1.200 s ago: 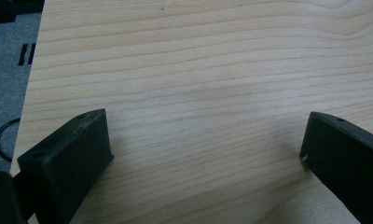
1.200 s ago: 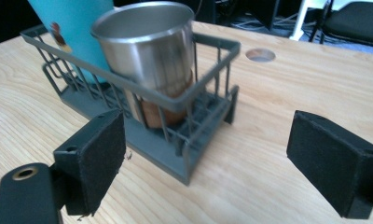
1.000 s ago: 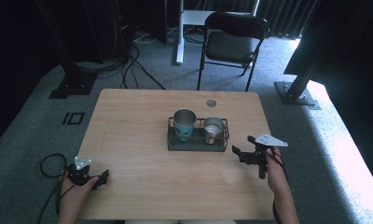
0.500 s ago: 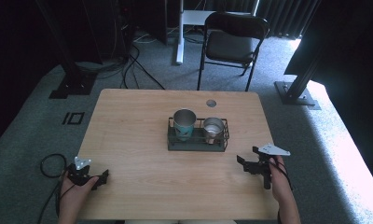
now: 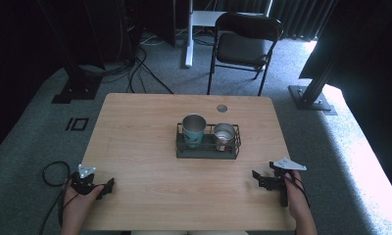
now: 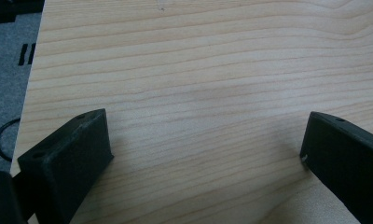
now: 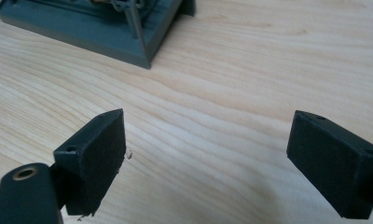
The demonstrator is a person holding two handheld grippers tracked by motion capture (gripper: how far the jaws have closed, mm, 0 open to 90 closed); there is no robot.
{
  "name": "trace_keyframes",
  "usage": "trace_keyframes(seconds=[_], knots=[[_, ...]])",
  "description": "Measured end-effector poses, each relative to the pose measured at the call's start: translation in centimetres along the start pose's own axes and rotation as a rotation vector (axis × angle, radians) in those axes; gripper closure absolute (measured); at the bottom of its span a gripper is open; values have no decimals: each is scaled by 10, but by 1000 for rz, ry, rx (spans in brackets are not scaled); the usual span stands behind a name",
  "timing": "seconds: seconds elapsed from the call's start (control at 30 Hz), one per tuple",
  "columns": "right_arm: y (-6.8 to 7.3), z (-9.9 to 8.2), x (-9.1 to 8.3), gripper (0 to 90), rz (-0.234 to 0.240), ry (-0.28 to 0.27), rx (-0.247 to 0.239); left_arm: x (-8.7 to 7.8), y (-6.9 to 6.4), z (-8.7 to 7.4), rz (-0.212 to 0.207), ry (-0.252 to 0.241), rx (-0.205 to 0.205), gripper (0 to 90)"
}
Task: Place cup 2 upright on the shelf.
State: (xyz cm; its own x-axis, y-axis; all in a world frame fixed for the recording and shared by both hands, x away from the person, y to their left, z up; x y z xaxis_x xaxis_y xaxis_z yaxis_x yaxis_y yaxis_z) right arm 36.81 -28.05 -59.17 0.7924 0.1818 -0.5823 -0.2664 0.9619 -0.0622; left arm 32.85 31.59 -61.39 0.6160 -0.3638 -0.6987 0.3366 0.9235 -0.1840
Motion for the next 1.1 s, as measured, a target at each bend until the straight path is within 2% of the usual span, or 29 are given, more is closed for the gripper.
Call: trace_keyframes(seconds=[0.03, 0.2, 0.4, 0.47, 0.57, 0.67, 0.9, 1.1], knots=[[-2, -3, -1, 115, -12, 8, 10, 0, 0, 0, 0, 0, 0, 22], [-5, -10, -3, 115, -49, 28, -6, 0, 0, 0, 0, 0, 0, 23], [-10, -18, -5, 115, -75, 54, 22, 0, 0, 0, 0, 2, 0, 22], [-13, -21, -5, 115, -102, 65, 46, 0, 0, 0, 0, 2, 0, 23], [-16, -24, -7, 115, -121, 74, 50, 0, 0, 0, 0, 2, 0, 23], [-15, -26, -8, 114, -116, 81, 49, 0, 0, 0, 0, 2, 0, 23], [-14, -33, -11, 114, -144, 126, 62, 0, 0, 0, 0, 2, 0, 23], [-12, -34, -14, 114, -138, 123, 87, 0, 0, 0, 0, 1, 0, 23]])
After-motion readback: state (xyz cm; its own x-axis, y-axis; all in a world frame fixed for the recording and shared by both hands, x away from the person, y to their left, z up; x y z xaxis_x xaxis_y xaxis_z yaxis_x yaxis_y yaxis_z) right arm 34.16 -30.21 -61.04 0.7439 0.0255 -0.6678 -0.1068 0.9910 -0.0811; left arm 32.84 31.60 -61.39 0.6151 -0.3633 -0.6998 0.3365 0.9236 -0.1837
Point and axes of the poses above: each handheld gripper's, and its own axes: x roughly forward along the jaws, z roughly out of its top, y roughly to its left, the point moved 8 cm from there along x, roughly forward along the jaws, and after that the axes turned 15 degrees about -z, right-handed, at the moved point
